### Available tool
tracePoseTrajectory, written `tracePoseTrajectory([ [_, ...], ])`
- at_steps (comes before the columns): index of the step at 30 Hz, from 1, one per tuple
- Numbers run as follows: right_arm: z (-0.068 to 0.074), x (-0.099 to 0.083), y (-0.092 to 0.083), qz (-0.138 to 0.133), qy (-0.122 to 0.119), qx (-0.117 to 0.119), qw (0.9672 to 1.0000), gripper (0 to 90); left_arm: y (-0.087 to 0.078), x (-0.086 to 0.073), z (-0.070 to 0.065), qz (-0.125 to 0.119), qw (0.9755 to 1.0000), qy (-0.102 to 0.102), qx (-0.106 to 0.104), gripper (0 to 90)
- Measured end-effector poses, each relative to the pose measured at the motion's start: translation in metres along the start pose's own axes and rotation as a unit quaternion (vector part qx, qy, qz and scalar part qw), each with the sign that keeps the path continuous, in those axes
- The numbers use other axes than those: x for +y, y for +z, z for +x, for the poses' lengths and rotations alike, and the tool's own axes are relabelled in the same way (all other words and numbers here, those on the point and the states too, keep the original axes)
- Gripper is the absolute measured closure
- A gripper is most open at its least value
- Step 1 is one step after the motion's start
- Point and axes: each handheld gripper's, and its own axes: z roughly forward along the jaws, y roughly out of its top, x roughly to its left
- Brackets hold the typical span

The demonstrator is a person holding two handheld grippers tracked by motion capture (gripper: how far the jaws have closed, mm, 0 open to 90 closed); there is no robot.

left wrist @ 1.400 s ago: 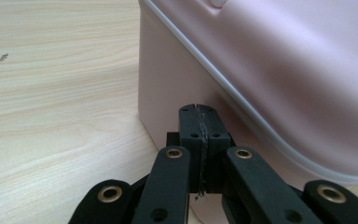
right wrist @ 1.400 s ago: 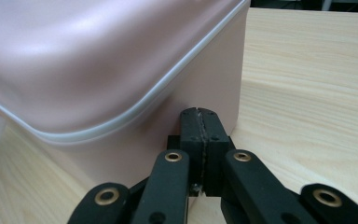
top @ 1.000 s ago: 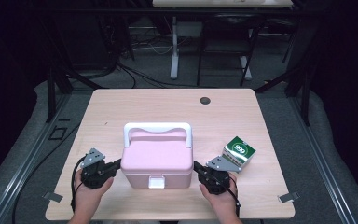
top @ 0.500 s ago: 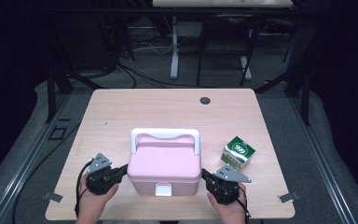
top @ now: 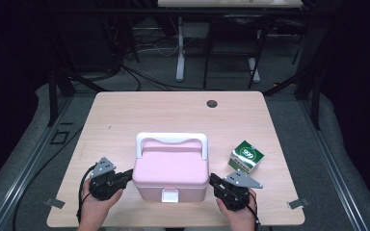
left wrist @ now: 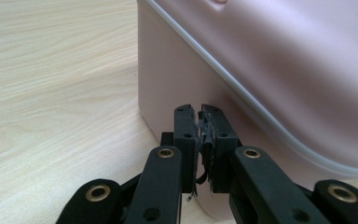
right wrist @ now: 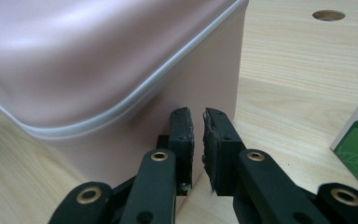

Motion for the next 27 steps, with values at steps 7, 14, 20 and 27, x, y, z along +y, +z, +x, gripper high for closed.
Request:
tracePoseTrajectory([
  [7,-0.005,0.009,-0.005,-0.003,-0.013,-0.003,0.9999,78.0,-0.010,0.010,0.005,-0.009,0.9999,0.002,-0.010,78.3],
  [14,-0.011,0.026,-0.010,0.012,-0.010,0.008,0.9998,64.4,-0.020,0.024,0.010,-0.011,0.9999,0.005,0.003,62.3],
  [20,-0.015,0.044,-0.013,0.003,-0.015,0.011,0.9998,58.0,-0.030,0.039,0.014,-0.028,0.9995,-0.008,-0.011,58.2],
  [27,-0.018,0.064,-0.015,-0.001,-0.011,0.028,0.9996,55.4,-0.032,0.058,0.009,-0.027,0.9993,0.014,-0.022,52.9],
])
